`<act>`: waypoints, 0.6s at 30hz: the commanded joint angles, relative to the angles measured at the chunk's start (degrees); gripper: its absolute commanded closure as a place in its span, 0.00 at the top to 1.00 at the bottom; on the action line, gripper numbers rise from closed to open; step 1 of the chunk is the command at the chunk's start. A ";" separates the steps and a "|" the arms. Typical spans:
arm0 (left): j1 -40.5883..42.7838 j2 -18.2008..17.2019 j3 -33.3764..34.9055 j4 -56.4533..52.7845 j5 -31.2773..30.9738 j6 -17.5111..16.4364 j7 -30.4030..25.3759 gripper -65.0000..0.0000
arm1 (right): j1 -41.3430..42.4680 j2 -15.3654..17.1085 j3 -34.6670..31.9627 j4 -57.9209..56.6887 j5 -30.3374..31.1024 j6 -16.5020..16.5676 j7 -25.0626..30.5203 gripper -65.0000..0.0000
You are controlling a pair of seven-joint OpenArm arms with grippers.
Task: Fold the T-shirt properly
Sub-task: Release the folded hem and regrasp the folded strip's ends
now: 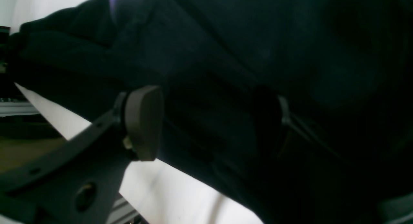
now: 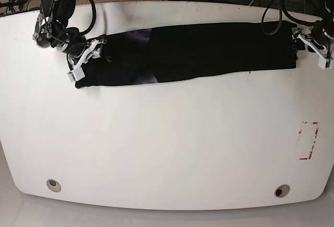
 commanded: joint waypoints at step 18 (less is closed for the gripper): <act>1.37 -1.03 10.24 -3.47 -0.54 -0.03 -0.53 0.39 | 0.11 1.77 -3.96 0.77 1.17 0.14 3.22 0.63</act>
